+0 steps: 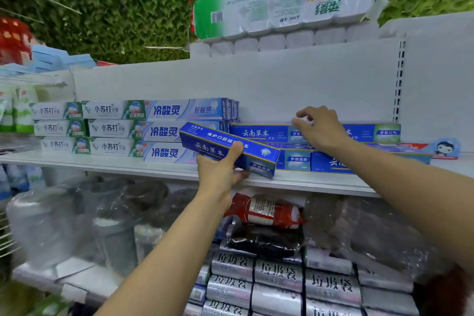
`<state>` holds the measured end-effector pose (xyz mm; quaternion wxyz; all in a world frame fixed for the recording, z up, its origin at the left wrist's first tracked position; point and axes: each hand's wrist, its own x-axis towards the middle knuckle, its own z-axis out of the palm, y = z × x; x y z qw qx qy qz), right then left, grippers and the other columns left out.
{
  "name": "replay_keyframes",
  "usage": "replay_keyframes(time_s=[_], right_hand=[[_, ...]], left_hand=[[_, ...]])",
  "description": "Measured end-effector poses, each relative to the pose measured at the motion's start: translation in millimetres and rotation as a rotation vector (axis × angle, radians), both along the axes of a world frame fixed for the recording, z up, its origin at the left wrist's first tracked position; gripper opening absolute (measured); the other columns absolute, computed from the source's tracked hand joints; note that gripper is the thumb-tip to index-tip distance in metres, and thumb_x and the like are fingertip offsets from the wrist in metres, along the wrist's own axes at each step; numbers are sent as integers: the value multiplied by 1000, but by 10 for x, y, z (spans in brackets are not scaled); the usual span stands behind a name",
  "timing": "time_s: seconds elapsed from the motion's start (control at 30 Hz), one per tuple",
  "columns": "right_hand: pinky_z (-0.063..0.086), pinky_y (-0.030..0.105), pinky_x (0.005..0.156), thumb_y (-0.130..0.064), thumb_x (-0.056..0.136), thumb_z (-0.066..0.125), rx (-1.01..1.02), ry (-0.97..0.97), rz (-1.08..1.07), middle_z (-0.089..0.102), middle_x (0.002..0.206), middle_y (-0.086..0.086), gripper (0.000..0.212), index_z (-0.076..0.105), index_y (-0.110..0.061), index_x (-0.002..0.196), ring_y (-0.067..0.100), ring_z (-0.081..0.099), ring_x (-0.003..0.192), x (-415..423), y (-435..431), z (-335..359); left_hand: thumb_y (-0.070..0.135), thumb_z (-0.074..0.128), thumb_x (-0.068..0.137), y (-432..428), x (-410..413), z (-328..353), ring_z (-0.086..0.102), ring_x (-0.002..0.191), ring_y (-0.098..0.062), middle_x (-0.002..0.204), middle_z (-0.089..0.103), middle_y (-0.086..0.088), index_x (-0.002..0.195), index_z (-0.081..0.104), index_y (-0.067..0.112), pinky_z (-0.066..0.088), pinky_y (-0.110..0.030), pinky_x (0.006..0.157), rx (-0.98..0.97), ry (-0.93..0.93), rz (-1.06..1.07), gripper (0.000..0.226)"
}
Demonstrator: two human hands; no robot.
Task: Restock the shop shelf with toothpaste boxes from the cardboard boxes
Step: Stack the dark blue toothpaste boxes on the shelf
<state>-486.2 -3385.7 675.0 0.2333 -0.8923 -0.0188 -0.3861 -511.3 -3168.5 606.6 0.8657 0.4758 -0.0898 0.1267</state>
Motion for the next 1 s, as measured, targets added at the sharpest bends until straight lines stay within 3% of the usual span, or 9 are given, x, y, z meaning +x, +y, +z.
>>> replay_keyframes(time_s=[0.07, 0.13, 0.27, 0.43, 0.5, 0.6, 0.73, 0.83, 1.0], right_hand=[[41, 28, 70, -37, 94, 52, 54, -18, 214, 63, 80, 7, 29, 64, -13, 83, 15, 54, 78, -164, 131, 12], [42, 30, 68, -37, 95, 51, 72, 7, 363, 65, 78, 11, 39, 63, -3, 80, 11, 51, 68, -341, 270, 38], [52, 23, 72, -38, 89, 63, 103, 187, 575, 73, 89, 3, 28, 70, -13, 99, 6, 65, 74, -672, 346, 107], [54, 36, 83, -29, 85, 68, -271, 161, 366, 70, 101, 0, 29, 64, -17, 111, 15, 66, 89, -811, 29, 224], [50, 43, 87, -27, 86, 63, -362, 106, 227, 67, 108, 2, 30, 62, -17, 114, 20, 62, 94, -821, -199, 301], [47, 41, 92, -22, 88, 60, -335, 48, 110, 64, 115, 4, 32, 58, -18, 119, 22, 59, 99, -886, -642, 419], [42, 29, 84, -14, 89, 61, -299, 133, 27, 61, 118, 8, 33, 58, -13, 122, 20, 54, 97, -924, -1206, 494], [36, 24, 80, -13, 89, 61, -321, 215, -68, 59, 122, 10, 37, 57, -11, 125, 17, 49, 97, -815, -1445, 439], [44, 31, 88, -21, 92, 60, -286, 279, -121, 50, 127, 14, 38, 53, -17, 129, 22, 47, 109, -572, -1556, 347]], left_hand=[[7, 75, 81, -98, -79, 20, 69, 90, -26, 115, 67, -16, 130, 44, 8, 57, -32, 52, -2, -33, 3, 57], [6, 76, 80, -208, -160, 53, 70, 86, -20, 114, 66, -12, 132, 43, 12, 57, -32, 52, 23, -75, 18, 62], [8, 79, 77, -435, -280, 188, 69, 91, -19, 112, 63, -10, 131, 36, 12, 61, -39, 63, 52, -121, 57, 69], [8, 75, 82, -744, -332, 370, 69, 91, -21, 105, 64, -5, 125, 36, 8, 61, -34, 63, 106, -185, -6, 58], [12, 69, 88, -862, -268, 378, 66, 93, -19, 103, 61, -2, 123, 42, 8, 60, -33, 74, 269, -242, -8, 44], [24, 62, 92, -945, -26, 362, 52, 115, -17, 125, 50, -4, 134, 46, 14, 43, -32, 101, 765, -379, 142, 46], [26, 59, 93, -1043, 290, 369, 34, 137, -23, 149, 31, -5, 141, 46, 17, 29, -29, 109, 1274, -511, 239, 51], [31, 56, 93, -1128, 413, 428, 34, 138, -30, 158, 16, -3, 149, 31, 26, 34, -41, 111, 1410, -434, 198, 62], [36, 53, 95, -1153, 505, 524, 36, 138, -30, 160, 16, -2, 151, 28, 23, 35, -40, 107, 1544, -327, 252, 63]])
